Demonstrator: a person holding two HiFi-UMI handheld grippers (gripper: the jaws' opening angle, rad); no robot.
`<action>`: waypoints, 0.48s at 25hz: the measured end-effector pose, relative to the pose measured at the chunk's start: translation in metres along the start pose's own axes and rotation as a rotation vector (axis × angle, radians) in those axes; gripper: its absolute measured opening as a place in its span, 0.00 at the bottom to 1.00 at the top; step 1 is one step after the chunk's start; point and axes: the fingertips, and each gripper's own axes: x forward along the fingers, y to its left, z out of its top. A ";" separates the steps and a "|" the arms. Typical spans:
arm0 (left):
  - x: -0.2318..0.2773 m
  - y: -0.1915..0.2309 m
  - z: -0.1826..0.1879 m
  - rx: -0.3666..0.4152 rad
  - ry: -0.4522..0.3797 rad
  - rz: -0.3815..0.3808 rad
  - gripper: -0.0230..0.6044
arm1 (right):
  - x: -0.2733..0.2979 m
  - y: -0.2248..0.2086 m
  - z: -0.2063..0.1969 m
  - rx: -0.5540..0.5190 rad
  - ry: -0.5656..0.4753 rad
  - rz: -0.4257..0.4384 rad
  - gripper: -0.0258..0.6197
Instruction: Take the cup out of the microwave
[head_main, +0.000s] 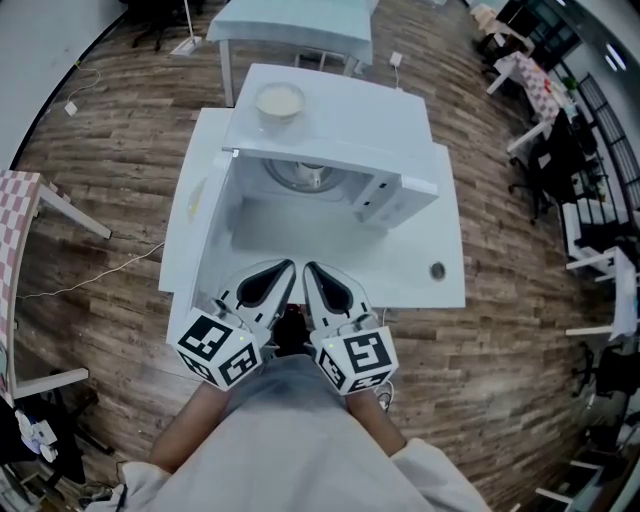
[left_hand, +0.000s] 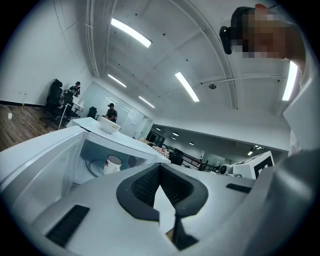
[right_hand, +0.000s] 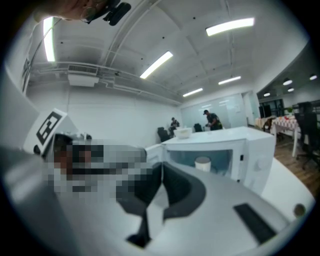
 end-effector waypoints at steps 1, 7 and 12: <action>0.003 0.003 0.000 0.002 0.003 0.003 0.05 | 0.003 -0.002 0.000 0.000 0.002 0.003 0.08; 0.018 0.014 -0.003 -0.012 0.024 0.016 0.05 | 0.019 -0.018 -0.001 0.006 0.010 0.002 0.08; 0.028 0.024 -0.002 -0.023 0.029 0.035 0.05 | 0.032 -0.026 0.000 0.007 0.012 0.010 0.08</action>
